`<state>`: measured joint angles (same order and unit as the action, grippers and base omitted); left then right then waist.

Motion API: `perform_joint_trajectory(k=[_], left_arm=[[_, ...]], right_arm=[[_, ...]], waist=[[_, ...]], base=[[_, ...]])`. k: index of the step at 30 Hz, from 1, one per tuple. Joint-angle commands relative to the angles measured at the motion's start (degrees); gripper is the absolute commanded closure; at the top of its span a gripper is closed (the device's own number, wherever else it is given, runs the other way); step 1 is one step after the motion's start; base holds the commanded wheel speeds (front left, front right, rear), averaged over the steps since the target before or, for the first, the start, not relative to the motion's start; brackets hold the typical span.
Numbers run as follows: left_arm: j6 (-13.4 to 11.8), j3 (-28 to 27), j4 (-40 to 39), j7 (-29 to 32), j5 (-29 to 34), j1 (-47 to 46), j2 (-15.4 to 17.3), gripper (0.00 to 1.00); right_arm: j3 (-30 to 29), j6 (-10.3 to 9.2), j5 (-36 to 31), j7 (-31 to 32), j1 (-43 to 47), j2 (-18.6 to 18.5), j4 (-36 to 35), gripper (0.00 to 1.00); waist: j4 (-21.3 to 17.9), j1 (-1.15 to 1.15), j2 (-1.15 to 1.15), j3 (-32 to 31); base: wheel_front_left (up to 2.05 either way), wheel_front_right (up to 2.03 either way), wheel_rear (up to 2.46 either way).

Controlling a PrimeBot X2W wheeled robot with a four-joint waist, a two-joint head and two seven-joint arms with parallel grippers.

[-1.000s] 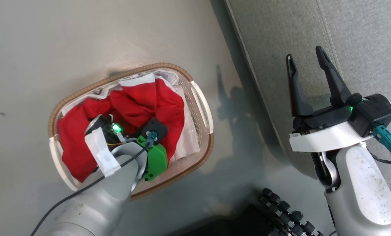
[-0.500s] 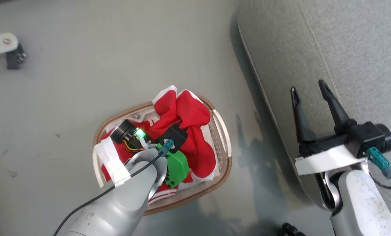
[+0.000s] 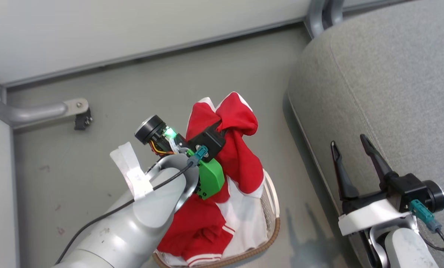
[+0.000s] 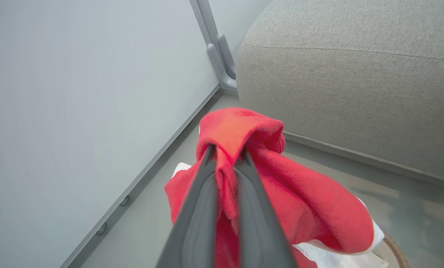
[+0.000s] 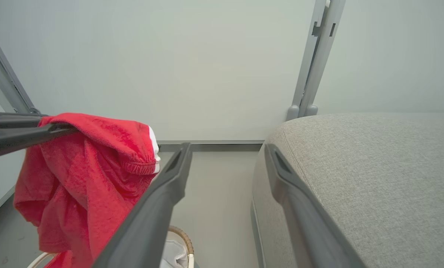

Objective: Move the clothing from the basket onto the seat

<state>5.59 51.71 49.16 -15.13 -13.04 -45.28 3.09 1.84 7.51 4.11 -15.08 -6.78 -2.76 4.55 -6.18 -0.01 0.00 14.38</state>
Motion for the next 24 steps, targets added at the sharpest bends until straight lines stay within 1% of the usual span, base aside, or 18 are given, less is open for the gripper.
perform_joint_trajectory(k=[1, 6, 14, 17, 24], left_arm=[[0.4, 0.3, 0.4, 0.0, 0.1, -0.7, 0.5, 1.00], [1.3, 1.4, 0.8, 0.4, 0.1, -4.7, 0.8, 1.00], [1.9, 2.4, -0.8, 2.9, -2.9, -11.3, 0.9, 1.00], [1.9, 1.9, -2.0, 4.3, -5.2, -13.7, 0.7, 1.00], [1.9, 3.4, -4.3, 6.8, -8.1, -18.5, 1.1, 1.00]], right_arm=[[0.2, -0.04, -0.2, -0.1, 1.4, -0.2, 0.2, 0.00], [1.3, -0.04, 0.8, -0.1, 2.9, -0.2, 0.3, 0.00], [4.6, -0.04, 0.7, -0.1, 3.4, -0.2, 0.1, 0.00], [5.9, -0.04, 0.5, -0.1, 2.2, -0.2, 0.0, 0.00], [8.8, -0.04, 0.5, -0.1, -2.0, -0.2, 0.0, 0.00]], waist=[[2.9, 0.01, 0.00, -7.2], [3.3, 0.01, 0.00, -10.2], [4.0, 0.01, 0.00, -13.3], [4.3, 0.01, 0.00, -13.7], [5.0, 0.01, 0.00, -14.0]], base=[[0.00, 0.00, 0.00], [0.00, 0.00, 0.00], [0.00, 0.00, 0.00], [0.00, 0.00, 0.00], [0.00, 0.00, 0.00]])
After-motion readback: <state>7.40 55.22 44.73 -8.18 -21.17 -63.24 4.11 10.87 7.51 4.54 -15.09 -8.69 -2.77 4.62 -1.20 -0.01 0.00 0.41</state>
